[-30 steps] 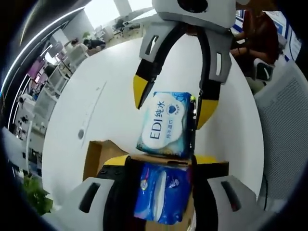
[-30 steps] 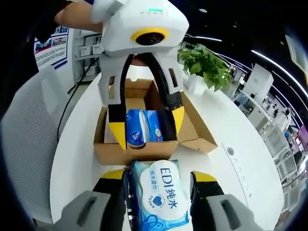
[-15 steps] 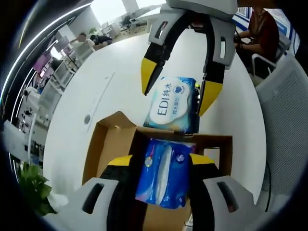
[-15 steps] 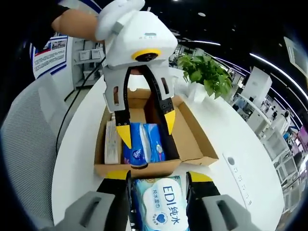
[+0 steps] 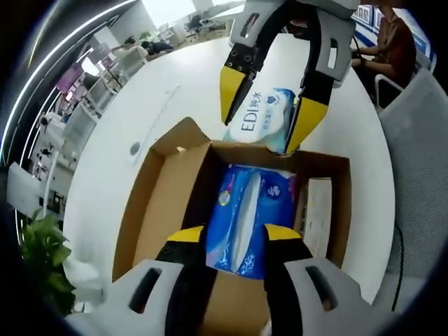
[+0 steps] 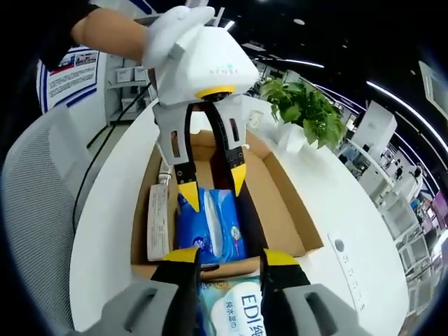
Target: Operate the shoe box by opening the lid, removing the specified soft item, and placing it in the target area until the item is outside and the box remains undamaged.
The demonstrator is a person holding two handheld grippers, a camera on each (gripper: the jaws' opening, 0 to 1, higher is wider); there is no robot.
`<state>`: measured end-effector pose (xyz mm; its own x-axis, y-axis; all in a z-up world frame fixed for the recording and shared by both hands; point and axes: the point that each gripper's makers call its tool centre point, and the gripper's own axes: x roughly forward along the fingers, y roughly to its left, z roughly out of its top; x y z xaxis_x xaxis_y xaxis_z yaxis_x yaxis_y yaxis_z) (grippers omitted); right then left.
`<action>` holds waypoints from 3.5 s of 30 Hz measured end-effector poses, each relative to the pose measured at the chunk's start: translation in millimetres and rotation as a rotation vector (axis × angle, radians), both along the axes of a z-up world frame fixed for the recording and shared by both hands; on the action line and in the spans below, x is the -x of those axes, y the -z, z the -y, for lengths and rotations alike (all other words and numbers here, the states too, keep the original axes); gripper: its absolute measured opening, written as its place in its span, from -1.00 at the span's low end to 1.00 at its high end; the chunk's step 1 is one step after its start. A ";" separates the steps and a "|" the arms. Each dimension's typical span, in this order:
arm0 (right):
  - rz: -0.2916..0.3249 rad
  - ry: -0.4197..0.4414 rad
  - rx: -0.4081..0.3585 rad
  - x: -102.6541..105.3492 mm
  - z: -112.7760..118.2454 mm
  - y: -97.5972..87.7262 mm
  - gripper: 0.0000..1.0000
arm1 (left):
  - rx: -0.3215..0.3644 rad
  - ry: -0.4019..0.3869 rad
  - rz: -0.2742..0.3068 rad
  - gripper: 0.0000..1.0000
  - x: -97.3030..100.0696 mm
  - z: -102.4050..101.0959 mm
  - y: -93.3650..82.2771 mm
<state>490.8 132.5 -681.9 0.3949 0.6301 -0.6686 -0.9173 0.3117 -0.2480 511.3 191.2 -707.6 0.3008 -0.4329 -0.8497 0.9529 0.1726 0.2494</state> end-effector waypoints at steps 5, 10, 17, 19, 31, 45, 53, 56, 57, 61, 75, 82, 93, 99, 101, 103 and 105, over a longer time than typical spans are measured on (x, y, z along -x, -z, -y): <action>0.013 -0.015 0.033 -1.4 -9.8 6.3 -0.51 | 0.004 -0.021 -0.003 -0.49 -3.0 -5.9 3.3; 0.045 -0.018 0.076 -7.2 -14.6 13.0 -0.61 | 0.011 -0.041 0.001 -0.52 -6.1 -7.8 7.7; 0.040 -0.012 0.101 -10.0 -22.5 24.9 -0.66 | 0.022 -0.060 -0.001 -0.60 -9.6 -6.8 14.9; 0.042 -0.012 0.109 -10.9 -23.7 27.0 -0.69 | 0.029 -0.061 0.001 -0.63 -10.2 -5.9 15.8; 0.045 -0.007 0.158 -18.9 -33.1 44.1 -0.83 | 0.050 -0.056 0.011 -0.81 -10.7 -6.1 25.4; 0.073 -0.004 0.208 -22.2 -28.2 48.8 -1.00 | 0.066 -0.051 0.042 -1.00 -15.4 -8.0 21.7; 0.085 0.018 0.172 -20.2 -29.4 37.8 -1.00 | 0.079 -0.054 0.071 -1.00 -10.3 -11.3 11.0; 0.089 0.021 0.159 -19.5 -30.9 32.4 -1.00 | 0.089 -0.063 0.081 -1.00 -10.0 -13.3 4.3; 0.095 0.019 0.156 -19.0 -31.7 29.7 -1.00 | 0.093 -0.065 0.086 -1.00 -10.2 -13.7 2.4; 0.110 0.023 0.146 -19.8 -32.9 21.2 -1.00 | 0.103 -0.071 0.099 -1.00 -11.2 -14.5 -5.3; 0.145 0.042 0.105 -19.5 -32.2 -8.4 -1.00 | 0.083 -0.052 0.120 -1.00 -12.5 -12.9 -36.3; 0.164 0.066 0.074 -21.2 -29.4 -26.8 -1.00 | 0.081 -0.042 0.141 -1.00 -13.3 -10.0 -53.1; 0.198 0.093 0.045 -25.3 -19.9 -54.0 -1.00 | 0.079 -0.006 0.182 -1.00 -14.1 1.2 -84.2; 0.215 0.122 0.036 -28.5 -5.8 -65.7 -1.00 | 0.087 0.013 0.183 -1.00 -10.4 13.1 -94.5; 0.220 0.132 0.040 -28.2 0.7 -68.1 -1.00 | 0.089 0.023 0.184 -1.00 -8.7 19.8 -96.7; 0.225 0.139 0.046 -27.7 7.8 -69.9 -1.00 | 0.093 0.032 0.182 -1.00 -7.3 26.6 -98.4; 0.233 0.148 0.052 -27.2 15.7 -72.1 -1.00 | 0.096 0.041 0.181 -1.00 -6.5 34.1 -100.0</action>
